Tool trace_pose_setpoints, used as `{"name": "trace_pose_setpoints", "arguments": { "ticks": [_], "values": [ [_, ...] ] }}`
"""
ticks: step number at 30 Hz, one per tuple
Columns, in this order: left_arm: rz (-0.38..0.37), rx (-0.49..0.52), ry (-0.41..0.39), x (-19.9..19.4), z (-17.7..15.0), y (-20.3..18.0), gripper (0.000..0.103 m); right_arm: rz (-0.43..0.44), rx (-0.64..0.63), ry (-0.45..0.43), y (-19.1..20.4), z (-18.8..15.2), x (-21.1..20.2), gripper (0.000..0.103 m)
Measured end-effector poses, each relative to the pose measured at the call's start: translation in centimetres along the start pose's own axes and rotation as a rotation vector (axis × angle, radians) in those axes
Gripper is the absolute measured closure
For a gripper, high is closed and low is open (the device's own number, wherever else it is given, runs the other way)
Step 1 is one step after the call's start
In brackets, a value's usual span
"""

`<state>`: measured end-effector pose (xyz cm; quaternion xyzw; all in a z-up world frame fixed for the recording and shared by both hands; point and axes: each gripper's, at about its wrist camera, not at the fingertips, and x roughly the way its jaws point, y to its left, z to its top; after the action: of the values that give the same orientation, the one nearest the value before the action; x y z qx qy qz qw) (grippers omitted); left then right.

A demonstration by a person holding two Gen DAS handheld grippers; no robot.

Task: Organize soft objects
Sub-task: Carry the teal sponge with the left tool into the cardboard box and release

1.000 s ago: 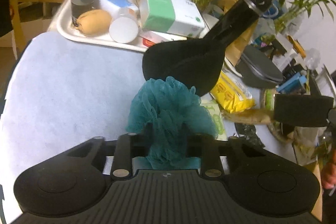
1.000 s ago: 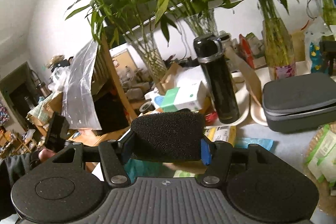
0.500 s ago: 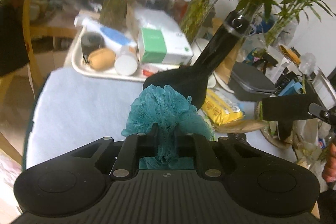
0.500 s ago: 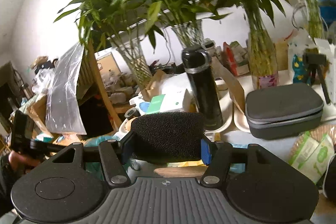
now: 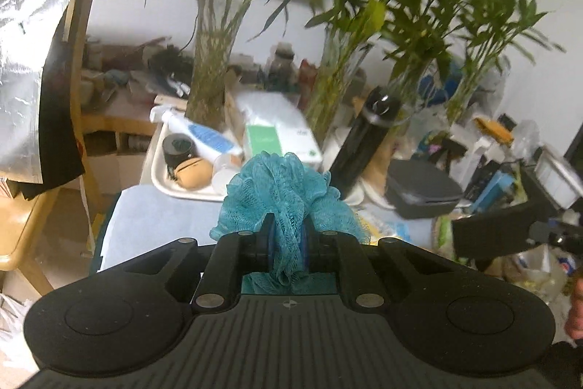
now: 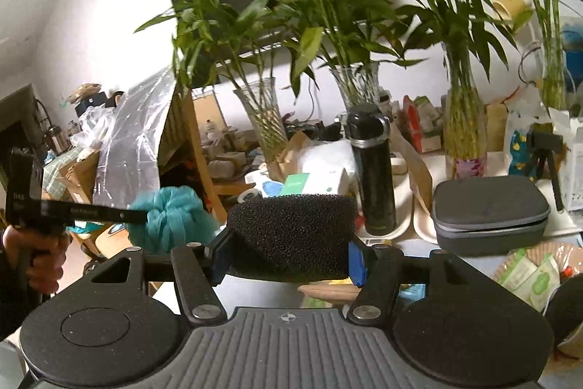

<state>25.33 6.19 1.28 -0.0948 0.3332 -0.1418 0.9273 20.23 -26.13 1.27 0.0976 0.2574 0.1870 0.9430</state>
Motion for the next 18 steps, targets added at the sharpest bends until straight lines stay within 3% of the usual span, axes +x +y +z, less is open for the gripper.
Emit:
{"name": "trace_pose_setpoints", "arguments": {
  "ticks": [11, 18],
  "values": [
    [-0.070, 0.052, -0.039, -5.8, -0.2, -3.9, 0.090, 0.002, -0.035, 0.001, 2.9, -0.6, -4.1, 0.039],
    [-0.114, 0.098, -0.022, -8.1, -1.9, -6.1, 0.090, 0.005, -0.044, -0.006, 3.7, -1.0, -6.5, 0.039]
  ]
}}
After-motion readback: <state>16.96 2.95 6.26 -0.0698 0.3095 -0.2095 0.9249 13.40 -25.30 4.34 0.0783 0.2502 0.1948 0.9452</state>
